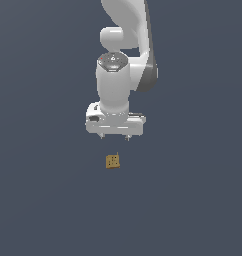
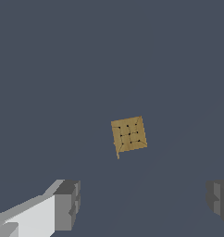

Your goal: Pick up the object and move it to a goal position.

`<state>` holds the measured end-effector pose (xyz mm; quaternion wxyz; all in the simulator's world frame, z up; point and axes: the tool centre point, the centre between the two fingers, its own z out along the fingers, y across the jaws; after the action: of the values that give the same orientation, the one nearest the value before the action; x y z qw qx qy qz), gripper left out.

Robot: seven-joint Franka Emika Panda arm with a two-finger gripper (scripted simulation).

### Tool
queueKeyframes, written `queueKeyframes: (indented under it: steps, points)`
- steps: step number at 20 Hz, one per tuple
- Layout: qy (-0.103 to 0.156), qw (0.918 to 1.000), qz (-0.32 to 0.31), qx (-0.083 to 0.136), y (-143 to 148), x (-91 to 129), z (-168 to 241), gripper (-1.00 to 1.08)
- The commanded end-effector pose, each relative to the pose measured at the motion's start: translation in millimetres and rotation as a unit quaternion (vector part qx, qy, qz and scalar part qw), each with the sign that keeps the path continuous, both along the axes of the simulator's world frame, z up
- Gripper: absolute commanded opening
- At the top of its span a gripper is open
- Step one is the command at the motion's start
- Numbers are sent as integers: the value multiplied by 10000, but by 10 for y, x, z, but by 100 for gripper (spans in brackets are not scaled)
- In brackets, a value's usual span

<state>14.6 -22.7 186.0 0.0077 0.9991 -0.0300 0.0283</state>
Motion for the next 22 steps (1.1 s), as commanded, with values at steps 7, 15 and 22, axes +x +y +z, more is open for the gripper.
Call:
queueKeyframes:
  steps: [7, 15, 22]
  points:
    - [11, 10000, -13, 86, 198, -28, 17, 100]
    - [15, 9999, -14, 108, 247, -35, 18, 100]
    - [73, 9998, 188, 86, 161, 37, -241, 100]
